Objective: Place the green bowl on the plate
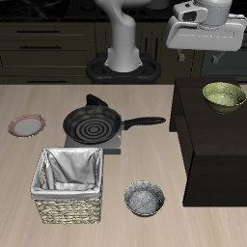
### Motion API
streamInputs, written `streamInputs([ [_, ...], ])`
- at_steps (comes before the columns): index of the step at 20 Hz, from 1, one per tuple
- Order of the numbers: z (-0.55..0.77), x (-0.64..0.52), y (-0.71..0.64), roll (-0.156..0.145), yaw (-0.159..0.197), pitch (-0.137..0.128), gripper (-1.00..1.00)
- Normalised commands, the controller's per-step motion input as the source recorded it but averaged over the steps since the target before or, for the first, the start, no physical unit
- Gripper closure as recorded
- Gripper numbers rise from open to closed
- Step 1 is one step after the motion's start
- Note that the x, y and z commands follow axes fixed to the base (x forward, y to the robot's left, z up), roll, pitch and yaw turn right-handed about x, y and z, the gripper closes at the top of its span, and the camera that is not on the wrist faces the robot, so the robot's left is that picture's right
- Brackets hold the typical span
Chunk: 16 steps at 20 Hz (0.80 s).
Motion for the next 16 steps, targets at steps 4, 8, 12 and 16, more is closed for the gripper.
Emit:
streamInputs([
  [4,-0.03,0.27,-0.05,-0.016,-0.014,0.037,-1.00],
  [8,-0.05,0.29,-0.07,-0.027,-0.008,0.021,-1.00],
  [12,-0.08,0.18,-0.12,-0.011,-0.017,0.036,-1.00],
  [16,-0.17,0.12,-0.05,-0.011,0.021,0.010,-1.00],
])
